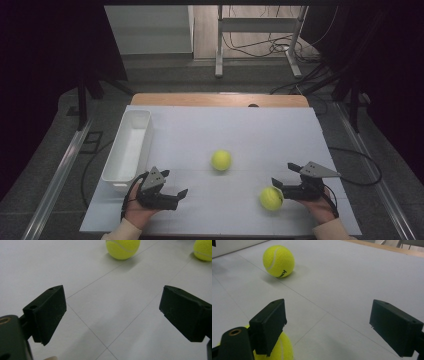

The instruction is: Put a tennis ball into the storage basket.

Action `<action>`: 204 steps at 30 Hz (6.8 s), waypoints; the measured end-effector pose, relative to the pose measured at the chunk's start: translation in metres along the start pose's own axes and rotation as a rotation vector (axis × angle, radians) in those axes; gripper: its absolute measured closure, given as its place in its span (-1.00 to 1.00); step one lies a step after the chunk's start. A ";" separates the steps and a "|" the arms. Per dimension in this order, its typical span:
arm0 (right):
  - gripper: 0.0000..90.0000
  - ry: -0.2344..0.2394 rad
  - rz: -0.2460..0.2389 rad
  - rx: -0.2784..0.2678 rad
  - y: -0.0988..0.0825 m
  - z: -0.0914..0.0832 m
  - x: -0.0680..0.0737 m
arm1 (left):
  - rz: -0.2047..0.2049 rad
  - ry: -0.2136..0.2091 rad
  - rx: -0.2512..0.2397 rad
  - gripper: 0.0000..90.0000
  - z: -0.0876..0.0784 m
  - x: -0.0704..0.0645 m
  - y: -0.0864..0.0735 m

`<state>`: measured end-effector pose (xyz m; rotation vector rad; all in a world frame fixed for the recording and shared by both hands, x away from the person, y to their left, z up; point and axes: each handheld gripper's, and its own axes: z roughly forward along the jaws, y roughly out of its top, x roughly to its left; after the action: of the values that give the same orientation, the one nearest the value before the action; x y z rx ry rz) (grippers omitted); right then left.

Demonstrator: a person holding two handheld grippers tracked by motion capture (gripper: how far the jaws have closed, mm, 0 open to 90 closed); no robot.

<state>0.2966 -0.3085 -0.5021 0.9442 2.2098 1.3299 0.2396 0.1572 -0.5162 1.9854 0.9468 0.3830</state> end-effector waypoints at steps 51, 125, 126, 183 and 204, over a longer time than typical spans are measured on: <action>-0.68 -0.013 -0.002 0.009 -0.001 0.002 0.000 | 0.057 -0.040 0.019 -0.82 0.026 -0.010 0.041; -0.68 -0.019 -0.016 0.025 -0.002 0.004 0.000 | 0.063 -0.112 0.037 -0.82 0.067 -0.008 0.094; -0.68 -0.019 -0.016 0.025 -0.002 0.004 0.000 | 0.064 -0.116 0.039 -0.82 0.068 -0.008 0.095; -0.68 -0.024 -0.015 0.030 -0.003 0.004 -0.001 | 0.073 -0.161 0.178 -0.85 0.139 -0.009 0.106; -0.68 -0.029 -0.021 0.035 -0.003 0.004 0.000 | 0.078 -0.135 0.223 -0.45 0.149 -0.010 0.104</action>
<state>0.2984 -0.3072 -0.5068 0.9447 2.2214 1.2645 0.3689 0.0291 -0.5142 2.2253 0.8596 0.1895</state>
